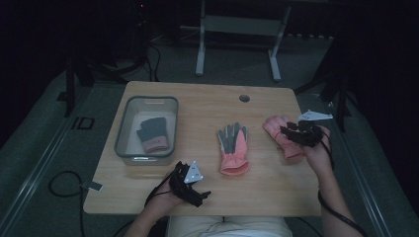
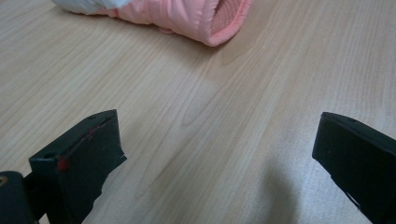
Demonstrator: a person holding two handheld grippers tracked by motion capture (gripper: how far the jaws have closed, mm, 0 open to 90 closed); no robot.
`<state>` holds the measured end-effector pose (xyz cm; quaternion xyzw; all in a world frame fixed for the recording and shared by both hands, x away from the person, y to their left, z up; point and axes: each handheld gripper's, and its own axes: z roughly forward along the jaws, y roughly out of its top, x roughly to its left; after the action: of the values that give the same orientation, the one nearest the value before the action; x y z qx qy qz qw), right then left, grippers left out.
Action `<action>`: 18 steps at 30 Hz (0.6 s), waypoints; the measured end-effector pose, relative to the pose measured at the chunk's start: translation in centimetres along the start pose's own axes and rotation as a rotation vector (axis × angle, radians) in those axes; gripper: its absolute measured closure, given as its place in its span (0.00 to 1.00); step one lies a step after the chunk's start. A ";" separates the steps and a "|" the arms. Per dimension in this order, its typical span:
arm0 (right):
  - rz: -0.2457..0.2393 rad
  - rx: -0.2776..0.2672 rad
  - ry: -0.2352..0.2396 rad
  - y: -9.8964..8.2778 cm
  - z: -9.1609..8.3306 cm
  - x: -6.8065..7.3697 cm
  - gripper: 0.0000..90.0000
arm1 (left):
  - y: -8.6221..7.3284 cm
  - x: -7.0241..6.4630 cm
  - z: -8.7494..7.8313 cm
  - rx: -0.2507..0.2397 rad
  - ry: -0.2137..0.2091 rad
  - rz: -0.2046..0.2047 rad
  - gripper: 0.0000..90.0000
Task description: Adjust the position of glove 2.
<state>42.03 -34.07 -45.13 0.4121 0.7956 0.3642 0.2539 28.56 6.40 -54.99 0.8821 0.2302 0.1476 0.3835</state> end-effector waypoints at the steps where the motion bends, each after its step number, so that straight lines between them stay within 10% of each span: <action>1: -0.008 0.011 -0.014 -0.2 0.1 -0.6 0.68 | 0.0 0.0 0.0 0.000 0.000 0.002 0.01; 8: 0.014 0.063 -0.009 -1.4 1.8 -3.9 0.68 | -0.2 0.3 -0.2 -0.003 0.004 -0.019 0.01; 18: 0.071 0.094 -0.001 -2.9 4.6 -4.9 0.57 | -0.4 0.1 -0.2 0.008 0.016 -0.033 0.01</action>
<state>46.51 -37.62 -49.75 0.4519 0.7965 0.3350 0.2217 28.47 6.82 -55.12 0.8785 0.2483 0.1476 0.3805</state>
